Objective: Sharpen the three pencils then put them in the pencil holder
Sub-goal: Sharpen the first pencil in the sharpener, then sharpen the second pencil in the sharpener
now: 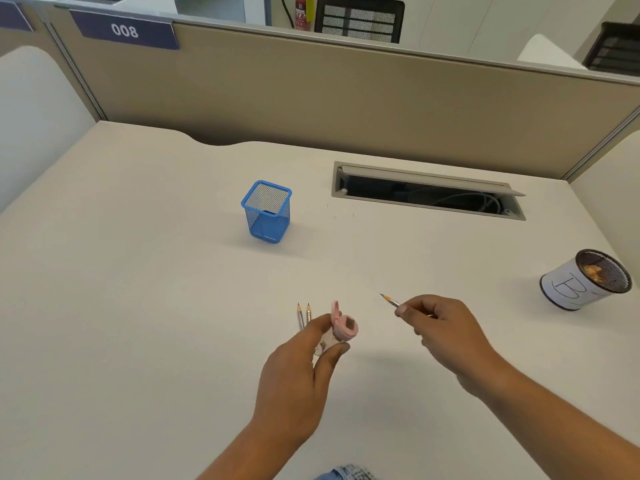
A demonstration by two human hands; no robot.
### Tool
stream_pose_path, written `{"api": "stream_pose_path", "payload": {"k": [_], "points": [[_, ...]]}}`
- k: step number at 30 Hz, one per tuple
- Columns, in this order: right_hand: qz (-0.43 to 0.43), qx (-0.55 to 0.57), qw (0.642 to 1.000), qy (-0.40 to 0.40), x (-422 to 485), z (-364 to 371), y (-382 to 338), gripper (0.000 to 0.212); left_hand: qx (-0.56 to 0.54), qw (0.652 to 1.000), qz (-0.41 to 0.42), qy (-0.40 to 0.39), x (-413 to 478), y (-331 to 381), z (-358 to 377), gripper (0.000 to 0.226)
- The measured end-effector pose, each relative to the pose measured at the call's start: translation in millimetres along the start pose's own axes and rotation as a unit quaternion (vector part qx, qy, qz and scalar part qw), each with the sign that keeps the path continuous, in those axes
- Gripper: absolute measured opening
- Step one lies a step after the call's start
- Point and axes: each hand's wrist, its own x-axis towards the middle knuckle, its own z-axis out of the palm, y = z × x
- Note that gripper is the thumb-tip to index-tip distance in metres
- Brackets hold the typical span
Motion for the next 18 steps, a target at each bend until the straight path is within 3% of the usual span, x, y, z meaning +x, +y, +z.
{"api": "stream_pose_path", "payload": {"k": [7,13,18], "points": [[-0.039,-0.113,0.991,0.055,42.6,34.6,39.0,0.006,0.019,0.997,-0.052,-0.048,-17.0,-17.4,20.8,0.031],[-0.047,-0.217,0.974,0.038,62.5,48.2,50.7,0.007,0.006,0.996,-0.074,-0.052,-18.7,-21.3,26.1,0.029],[-0.048,-0.240,0.969,0.028,68.6,52.0,55.1,0.006,0.007,0.995,-0.084,-0.051,-17.6,-24.1,26.5,0.031]]}}
